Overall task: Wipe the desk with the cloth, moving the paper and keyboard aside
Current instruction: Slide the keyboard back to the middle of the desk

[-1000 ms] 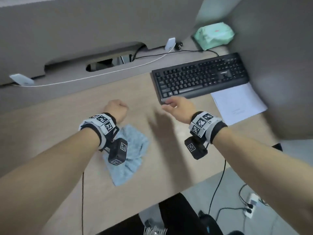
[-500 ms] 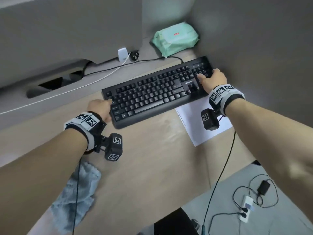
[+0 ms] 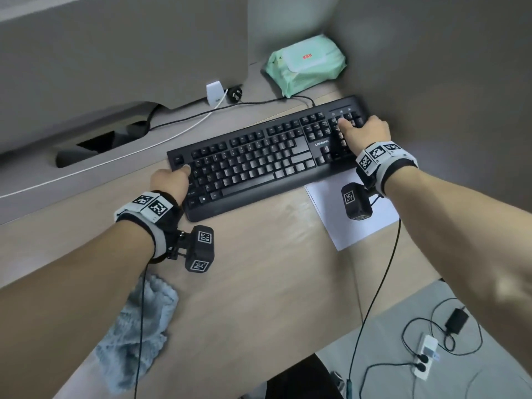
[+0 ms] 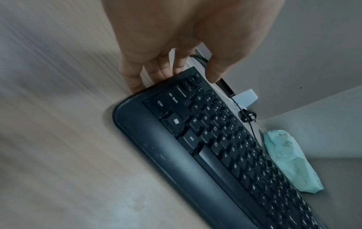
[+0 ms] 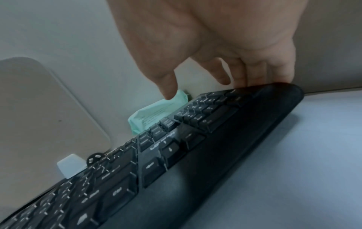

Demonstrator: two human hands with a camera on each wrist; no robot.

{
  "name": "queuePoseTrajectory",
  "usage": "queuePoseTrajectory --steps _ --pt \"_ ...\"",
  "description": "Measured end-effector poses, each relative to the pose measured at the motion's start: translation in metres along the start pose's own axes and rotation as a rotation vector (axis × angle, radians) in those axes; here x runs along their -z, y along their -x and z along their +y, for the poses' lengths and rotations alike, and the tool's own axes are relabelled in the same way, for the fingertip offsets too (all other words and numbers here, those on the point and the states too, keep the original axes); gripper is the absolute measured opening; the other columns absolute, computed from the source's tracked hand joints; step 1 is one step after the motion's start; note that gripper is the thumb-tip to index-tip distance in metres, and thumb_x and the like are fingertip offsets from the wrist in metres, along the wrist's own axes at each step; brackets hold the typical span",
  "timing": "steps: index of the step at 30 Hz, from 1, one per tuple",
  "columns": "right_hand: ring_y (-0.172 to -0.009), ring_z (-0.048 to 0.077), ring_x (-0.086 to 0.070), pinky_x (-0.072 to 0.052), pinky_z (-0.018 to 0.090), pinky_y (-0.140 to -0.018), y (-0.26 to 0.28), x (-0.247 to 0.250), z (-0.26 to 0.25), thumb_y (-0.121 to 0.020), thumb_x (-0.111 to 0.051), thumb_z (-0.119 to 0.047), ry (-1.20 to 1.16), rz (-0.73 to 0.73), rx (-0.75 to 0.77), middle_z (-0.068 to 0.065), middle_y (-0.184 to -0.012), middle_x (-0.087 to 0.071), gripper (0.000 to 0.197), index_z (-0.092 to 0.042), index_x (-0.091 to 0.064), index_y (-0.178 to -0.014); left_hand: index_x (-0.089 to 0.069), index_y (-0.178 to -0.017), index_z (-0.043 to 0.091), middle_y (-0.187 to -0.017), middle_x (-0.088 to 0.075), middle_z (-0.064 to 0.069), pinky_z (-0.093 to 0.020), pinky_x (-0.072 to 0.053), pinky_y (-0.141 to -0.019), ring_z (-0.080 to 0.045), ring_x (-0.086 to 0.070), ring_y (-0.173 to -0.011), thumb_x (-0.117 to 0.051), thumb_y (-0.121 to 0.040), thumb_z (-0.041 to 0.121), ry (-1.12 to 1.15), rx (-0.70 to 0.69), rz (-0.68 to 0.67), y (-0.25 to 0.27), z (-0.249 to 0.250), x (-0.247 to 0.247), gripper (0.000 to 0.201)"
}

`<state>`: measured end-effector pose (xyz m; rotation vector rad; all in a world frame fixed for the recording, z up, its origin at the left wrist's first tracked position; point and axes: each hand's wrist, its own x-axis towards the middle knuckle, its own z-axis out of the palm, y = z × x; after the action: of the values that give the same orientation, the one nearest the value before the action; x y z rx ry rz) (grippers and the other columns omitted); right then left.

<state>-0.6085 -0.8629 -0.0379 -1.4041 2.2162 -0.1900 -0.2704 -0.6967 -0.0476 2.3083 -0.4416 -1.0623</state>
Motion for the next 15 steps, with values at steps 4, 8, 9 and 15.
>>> queuePoseTrajectory --steps 4,8,9,15 --pt "-0.125 0.038 -0.047 -0.041 0.046 -0.104 0.039 -0.009 -0.018 -0.08 -0.054 -0.069 0.026 -0.016 0.026 0.017 -0.14 -0.043 0.083 -0.007 -0.05 -0.134 -0.066 -0.106 -0.002 -0.1 -0.066 -0.014 -0.033 -0.049 -0.081 -0.032 -0.063 -0.095 -0.059 -0.089 0.037 0.027 0.006 0.063 -0.002 -0.018 0.047 0.043" --pt "-0.121 0.04 -0.05 -0.042 0.045 -0.103 0.097 -0.04 -0.048 -0.079 -0.053 -0.073 0.045 -0.059 0.089 0.018 -0.136 -0.045 0.084 -0.005 -0.055 -0.128 -0.065 -0.109 -0.002 -0.111 -0.067 -0.02 -0.038 -0.049 -0.094 -0.037 -0.063 -0.104 -0.059 -0.089 0.036 0.064 0.024 0.16 -0.006 -0.057 0.118 0.043" --pt "-0.121 0.04 -0.05 -0.041 0.045 -0.103 0.111 -0.048 -0.055 -0.079 -0.053 -0.073 0.049 -0.076 0.102 0.018 -0.137 -0.044 0.084 -0.004 -0.055 -0.128 -0.063 -0.111 -0.003 -0.113 -0.066 -0.02 -0.036 -0.048 -0.093 -0.037 -0.062 -0.105 -0.059 -0.09 0.034 0.064 0.026 0.18 -0.007 -0.066 0.134 0.043" --pt "-0.12 0.038 -0.054 -0.044 0.042 -0.098 0.213 -0.12 -0.12 -0.075 -0.053 -0.076 0.037 -0.217 0.217 0.02 -0.127 -0.058 0.086 -0.004 -0.057 -0.122 -0.059 -0.122 0.003 -0.121 -0.062 -0.019 -0.031 -0.038 -0.091 -0.037 -0.056 -0.114 -0.051 -0.095 0.038 -0.011 0.08 0.256 -0.012 -0.135 0.265 0.044"
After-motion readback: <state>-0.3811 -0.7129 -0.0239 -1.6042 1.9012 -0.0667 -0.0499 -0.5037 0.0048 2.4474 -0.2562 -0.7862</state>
